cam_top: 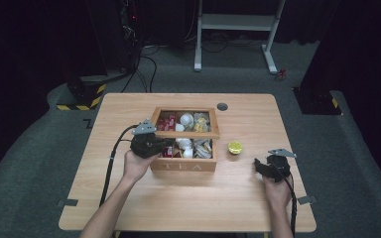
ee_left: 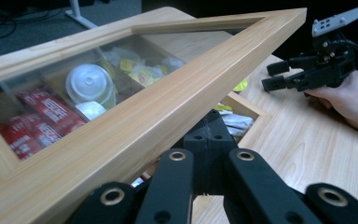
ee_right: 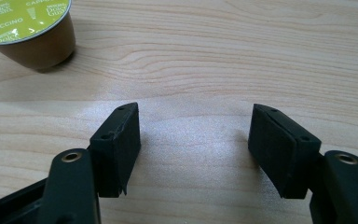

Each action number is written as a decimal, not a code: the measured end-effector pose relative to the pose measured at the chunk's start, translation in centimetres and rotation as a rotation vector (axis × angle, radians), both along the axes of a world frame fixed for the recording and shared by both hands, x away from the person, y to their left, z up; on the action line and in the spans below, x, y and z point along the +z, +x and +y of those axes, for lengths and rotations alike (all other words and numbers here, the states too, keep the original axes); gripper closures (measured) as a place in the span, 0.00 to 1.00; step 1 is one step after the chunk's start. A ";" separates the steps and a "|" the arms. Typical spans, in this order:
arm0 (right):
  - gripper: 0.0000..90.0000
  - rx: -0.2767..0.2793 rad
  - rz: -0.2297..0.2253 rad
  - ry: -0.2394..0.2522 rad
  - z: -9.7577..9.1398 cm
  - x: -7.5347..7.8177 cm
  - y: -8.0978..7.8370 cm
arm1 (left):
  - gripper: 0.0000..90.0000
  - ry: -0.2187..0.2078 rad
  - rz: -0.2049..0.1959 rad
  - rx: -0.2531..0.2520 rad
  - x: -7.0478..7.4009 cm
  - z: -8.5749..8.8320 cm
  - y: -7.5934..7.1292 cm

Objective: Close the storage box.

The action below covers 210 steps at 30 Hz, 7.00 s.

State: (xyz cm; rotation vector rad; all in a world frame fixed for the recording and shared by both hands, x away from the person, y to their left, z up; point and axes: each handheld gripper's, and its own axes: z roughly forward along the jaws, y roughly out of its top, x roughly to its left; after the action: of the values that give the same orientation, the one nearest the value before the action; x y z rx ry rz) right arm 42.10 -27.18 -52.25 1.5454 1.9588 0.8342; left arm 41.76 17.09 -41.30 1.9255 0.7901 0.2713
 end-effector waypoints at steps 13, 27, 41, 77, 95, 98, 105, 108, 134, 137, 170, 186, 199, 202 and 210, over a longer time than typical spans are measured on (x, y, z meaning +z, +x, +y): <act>0.38 0.000 0.000 0.000 0.0 0.0 0.0 | 1.00 0.016 0.005 -0.004 -1.5 -0.5 -0.7; 0.38 0.000 0.000 0.000 0.0 0.0 0.0 | 1.00 0.036 0.018 -0.021 -2.8 -0.8 -1.1; 0.38 -0.001 0.001 0.000 0.0 0.0 0.0 | 1.00 0.033 0.042 -0.037 -3.8 -1.0 -1.4; 0.37 0.000 0.001 -0.001 0.0 0.0 0.0 | 1.00 0.016 0.069 -0.059 -5.4 -1.2 -2.0; 0.37 -0.001 0.001 -0.001 0.1 0.0 0.0 | 1.00 -0.016 0.042 -0.038 -5.0 -0.2 -2.7; 0.37 -0.001 0.001 -0.001 0.0 0.0 0.0 | 1.00 -0.038 0.032 -0.022 -4.5 0.6 -2.8; 0.37 -0.002 0.002 0.000 0.1 0.0 0.0 | 1.00 -0.056 0.021 0.032 -4.0 3.1 -3.1; 0.37 -0.004 0.003 0.001 0.1 0.0 -0.1 | 1.00 -0.059 0.015 0.055 -3.8 4.1 -3.7; 0.37 -0.006 0.002 0.000 0.1 0.0 -0.1 | 0.98 -0.067 0.022 0.320 -6.2 12.6 -4.7; 0.37 -0.006 0.002 0.000 0.1 0.0 -0.1 | 0.97 -0.047 0.036 0.344 -7.0 13.0 -4.4; 0.37 -0.005 0.003 0.000 0.1 0.0 -0.1 | 0.90 0.139 0.132 0.490 -11.4 13.2 -2.0; 0.36 -0.004 0.003 0.000 0.1 0.0 -0.1 | 0.53 0.188 0.099 0.485 -11.5 11.8 -2.3; 0.36 -0.009 -0.002 -0.013 0.3 0.0 -0.1 | 0.44 0.238 0.079 0.475 -11.5 11.2 -2.4; 0.36 -0.004 -0.002 -0.010 0.2 0.0 -0.1 | 0.44 0.239 0.079 0.475 -11.5 11.2 -2.4; 0.36 -0.005 0.001 -0.005 0.2 0.0 0.0 | 0.43 0.238 0.079 0.474 -11.5 11.2 -2.4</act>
State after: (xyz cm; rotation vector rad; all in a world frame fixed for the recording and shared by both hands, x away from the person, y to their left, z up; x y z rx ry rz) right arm 42.05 -27.01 -52.25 1.5474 1.9558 0.8262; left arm 39.40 28.30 -52.82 1.9547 1.3153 0.6017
